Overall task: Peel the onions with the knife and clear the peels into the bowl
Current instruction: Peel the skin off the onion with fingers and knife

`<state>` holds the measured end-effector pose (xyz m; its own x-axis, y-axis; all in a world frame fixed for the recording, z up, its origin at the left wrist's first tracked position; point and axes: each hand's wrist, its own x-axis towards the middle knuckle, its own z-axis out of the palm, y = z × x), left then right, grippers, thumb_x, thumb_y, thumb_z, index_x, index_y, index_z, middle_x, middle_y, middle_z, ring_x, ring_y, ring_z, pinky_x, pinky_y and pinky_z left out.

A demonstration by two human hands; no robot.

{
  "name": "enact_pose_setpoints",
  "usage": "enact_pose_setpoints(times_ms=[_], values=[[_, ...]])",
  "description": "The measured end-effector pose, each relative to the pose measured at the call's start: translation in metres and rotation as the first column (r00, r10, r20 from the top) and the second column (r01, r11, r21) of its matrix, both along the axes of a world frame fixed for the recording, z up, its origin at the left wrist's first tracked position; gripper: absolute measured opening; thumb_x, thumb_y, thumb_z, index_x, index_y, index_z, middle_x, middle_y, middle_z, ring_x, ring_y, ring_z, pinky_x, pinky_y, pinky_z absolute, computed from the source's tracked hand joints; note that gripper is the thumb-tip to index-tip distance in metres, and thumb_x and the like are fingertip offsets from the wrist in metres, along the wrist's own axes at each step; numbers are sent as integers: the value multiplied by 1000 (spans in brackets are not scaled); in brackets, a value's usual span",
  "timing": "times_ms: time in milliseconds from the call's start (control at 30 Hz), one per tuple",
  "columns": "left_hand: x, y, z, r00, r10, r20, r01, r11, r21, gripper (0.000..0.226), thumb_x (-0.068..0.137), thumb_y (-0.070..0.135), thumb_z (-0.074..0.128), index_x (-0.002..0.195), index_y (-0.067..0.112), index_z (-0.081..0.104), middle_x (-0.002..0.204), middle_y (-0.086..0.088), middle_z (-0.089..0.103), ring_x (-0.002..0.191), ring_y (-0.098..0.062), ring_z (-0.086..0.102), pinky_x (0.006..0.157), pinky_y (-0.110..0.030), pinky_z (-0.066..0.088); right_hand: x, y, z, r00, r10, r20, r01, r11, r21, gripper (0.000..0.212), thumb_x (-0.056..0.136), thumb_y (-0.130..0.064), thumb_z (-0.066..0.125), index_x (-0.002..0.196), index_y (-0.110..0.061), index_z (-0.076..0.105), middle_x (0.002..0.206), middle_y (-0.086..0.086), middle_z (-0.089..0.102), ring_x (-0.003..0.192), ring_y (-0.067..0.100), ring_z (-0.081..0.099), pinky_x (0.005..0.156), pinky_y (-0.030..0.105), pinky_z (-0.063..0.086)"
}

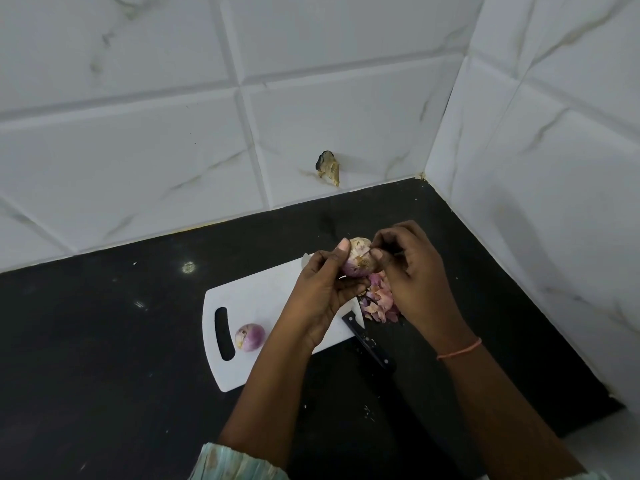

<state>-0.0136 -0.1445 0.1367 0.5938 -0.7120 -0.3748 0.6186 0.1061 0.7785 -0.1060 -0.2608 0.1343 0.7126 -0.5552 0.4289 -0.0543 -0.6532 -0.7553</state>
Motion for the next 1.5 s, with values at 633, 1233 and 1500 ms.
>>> enact_pose_setpoints(times_ms=[633, 1233, 1500], values=[[2, 3, 6, 953, 37, -301, -72, 992, -105, 38, 103, 29, 44, 125, 0, 54, 109, -27, 70, 79, -30, 73, 65, -27, 61, -10, 5, -2, 967, -252, -50, 255, 923, 288, 19, 92, -16, 65, 111, -20, 67, 107, -8, 67, 96, 3, 65, 87, 29, 57], [-4, 2, 16, 935, -51, -351, 0, 990, -144, 37, 101, 26, 50, 120, -4, 58, 109, -29, 68, 85, -33, 74, 80, -37, 61, 1, 11, 2, 976, -142, 163, 92, 955, 281, 7, 87, -9, 71, 92, -14, 71, 86, -8, 71, 84, 4, 69, 74, 17, 55], [-3, 2, 17, 954, 29, -299, -61, 993, -100, 48, 104, 41, 42, 126, 1, 58, 110, -26, 71, 94, -29, 73, 77, -34, 62, -4, 14, 4, 992, 51, 113, -88, 930, 357, 27, 86, -13, 73, 112, -12, 69, 107, -1, 71, 101, 11, 68, 85, 24, 56]])
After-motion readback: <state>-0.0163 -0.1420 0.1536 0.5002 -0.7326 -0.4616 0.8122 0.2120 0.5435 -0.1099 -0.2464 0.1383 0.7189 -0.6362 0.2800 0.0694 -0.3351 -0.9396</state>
